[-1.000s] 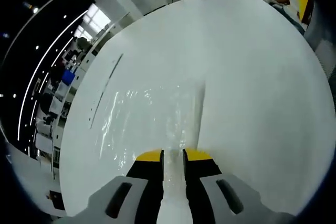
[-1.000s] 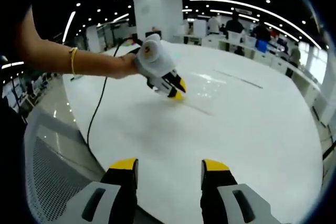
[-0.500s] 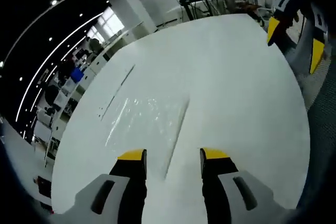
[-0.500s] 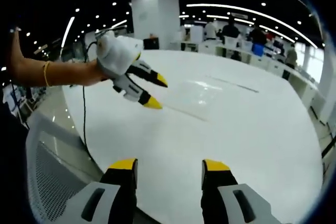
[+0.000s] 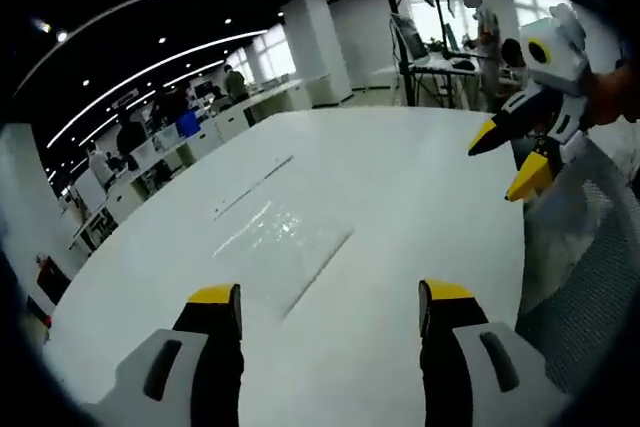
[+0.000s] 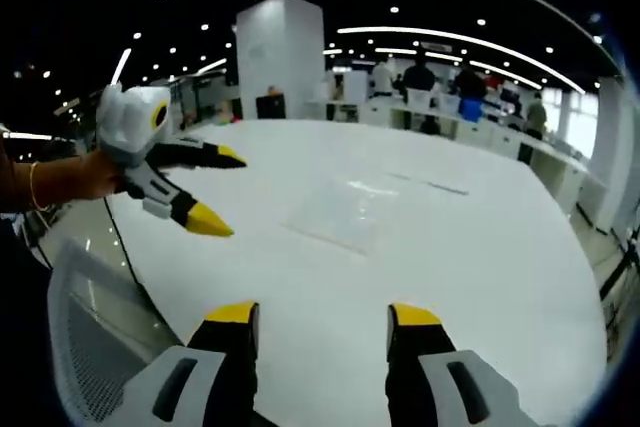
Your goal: Open the resealable bag by pulling the two sides of the seal apart until the entire bag opening is separated and visibly accessible.
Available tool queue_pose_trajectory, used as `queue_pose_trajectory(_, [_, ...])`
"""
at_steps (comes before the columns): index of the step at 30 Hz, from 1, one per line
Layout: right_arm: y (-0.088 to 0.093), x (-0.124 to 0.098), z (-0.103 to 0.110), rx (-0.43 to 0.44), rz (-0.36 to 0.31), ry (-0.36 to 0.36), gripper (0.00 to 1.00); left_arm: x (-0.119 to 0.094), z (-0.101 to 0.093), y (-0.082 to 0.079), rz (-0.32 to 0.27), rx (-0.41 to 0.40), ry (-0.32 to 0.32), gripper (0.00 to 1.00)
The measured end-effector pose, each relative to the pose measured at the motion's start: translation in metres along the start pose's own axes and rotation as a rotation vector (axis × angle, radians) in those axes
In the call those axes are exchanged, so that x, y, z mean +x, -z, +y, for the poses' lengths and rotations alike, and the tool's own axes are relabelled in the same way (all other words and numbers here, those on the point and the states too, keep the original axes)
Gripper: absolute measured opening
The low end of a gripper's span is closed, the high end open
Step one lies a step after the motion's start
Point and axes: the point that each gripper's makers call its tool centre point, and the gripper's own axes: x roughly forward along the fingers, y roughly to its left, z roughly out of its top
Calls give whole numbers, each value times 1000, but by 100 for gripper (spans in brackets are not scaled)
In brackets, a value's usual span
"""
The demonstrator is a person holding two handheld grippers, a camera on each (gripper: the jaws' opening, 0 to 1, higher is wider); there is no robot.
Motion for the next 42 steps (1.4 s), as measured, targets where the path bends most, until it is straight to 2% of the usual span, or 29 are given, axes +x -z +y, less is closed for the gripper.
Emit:
queue_pose_trajectory(3, [-2, -1, -2, 9, -11, 10, 56, -14, 0, 0, -16, -20, -6, 77])
queue_pose_trajectory(6, [-6, -3, -2, 6, -26, 23, 58, -25, 4, 1, -28, -44, -23, 86])
queue_pose_trajectory(11, [-10, -6, -5, 19, -52, 41, 70, -47, 23, -1, -58, -108, -93, 90])
queue_pose_trajectory(15, [-16, -7, -5, 26, -68, 39, 78, -60, 33, -2, -83, -127, -119, 100])
queue_pose_trajectory(20, [-17, -7, -4, 9, -72, 12, 80, -71, 34, 3, -100, -139, -135, 99])
queue_pose_trajectory(27, [-14, -6, -2, 27, -70, 6, 80, -73, 26, 19, -62, -158, -128, 99])
queue_pose_trajectory(36, [-10, -8, -2, 43, -66, 7, 79, -76, 27, 19, -86, -202, -141, 99])
queue_pose_trajectory(42, [-6, -8, -2, 47, -58, 10, 79, -76, 25, 23, -68, -204, -132, 99])
